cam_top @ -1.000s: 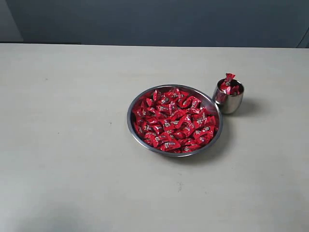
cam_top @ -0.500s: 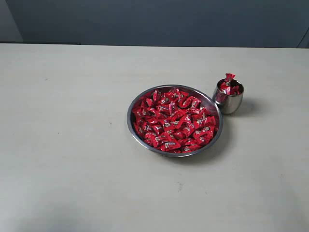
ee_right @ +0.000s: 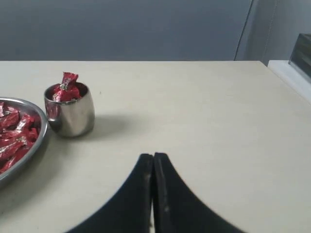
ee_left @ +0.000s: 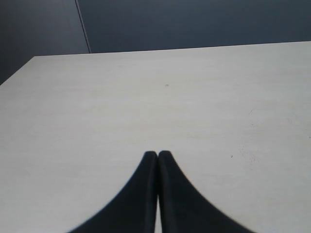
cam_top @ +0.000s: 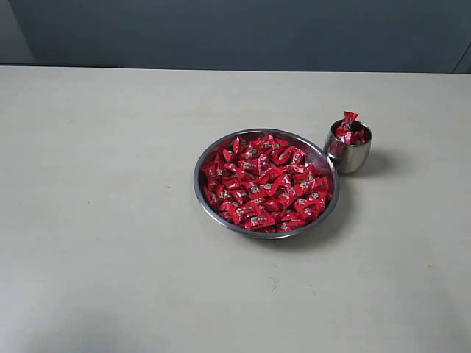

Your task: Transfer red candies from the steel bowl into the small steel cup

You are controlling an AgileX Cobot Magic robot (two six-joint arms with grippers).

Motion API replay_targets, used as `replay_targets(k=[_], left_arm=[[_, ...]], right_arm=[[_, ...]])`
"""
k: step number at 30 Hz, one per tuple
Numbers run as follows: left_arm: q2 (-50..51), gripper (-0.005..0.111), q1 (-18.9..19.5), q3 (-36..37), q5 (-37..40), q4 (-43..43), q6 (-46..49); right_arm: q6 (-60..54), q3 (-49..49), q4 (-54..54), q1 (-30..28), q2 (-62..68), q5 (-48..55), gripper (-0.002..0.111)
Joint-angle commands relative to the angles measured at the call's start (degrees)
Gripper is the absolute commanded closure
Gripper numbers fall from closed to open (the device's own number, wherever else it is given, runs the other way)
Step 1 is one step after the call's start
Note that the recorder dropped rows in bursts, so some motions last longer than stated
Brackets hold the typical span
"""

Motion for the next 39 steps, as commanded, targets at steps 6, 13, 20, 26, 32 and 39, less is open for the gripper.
replay_targets(k=[6, 13, 20, 26, 32, 39], left_arm=[[-0.3, 0.106, -0.4, 0.1, -0.4, 0.1, -0.1], [-0.3, 0.106, -0.4, 0.1, -0.4, 0.1, -0.1], [-0.3, 0.106, -0.4, 0.1, -0.4, 0.1, -0.1], [-0.3, 0.106, -0.4, 0.1, -0.4, 0.1, -0.1], [-0.3, 0.106, -0.4, 0.1, -0.4, 0.1, -0.1], [-0.3, 0.106, -0.4, 0.1, -0.4, 0.1, -0.1]], right_arm=[[-0.7, 0.3, -0.3, -5.5, -0.3, 0.7, 0.109], [-0.7, 0.3, 0.0, -6.5, -0.3, 0.7, 0.109], [-0.4, 0.3, 0.2, -6.5, -0.3, 0.7, 0.109], [0.0, 0.3, 0.4, -6.5, -0.3, 0.7, 0.109], [0.0, 0.3, 0.4, -6.5, -0.3, 0.7, 0.109], [0.0, 0.3, 0.4, -6.5, -0.3, 0.7, 0.109]])
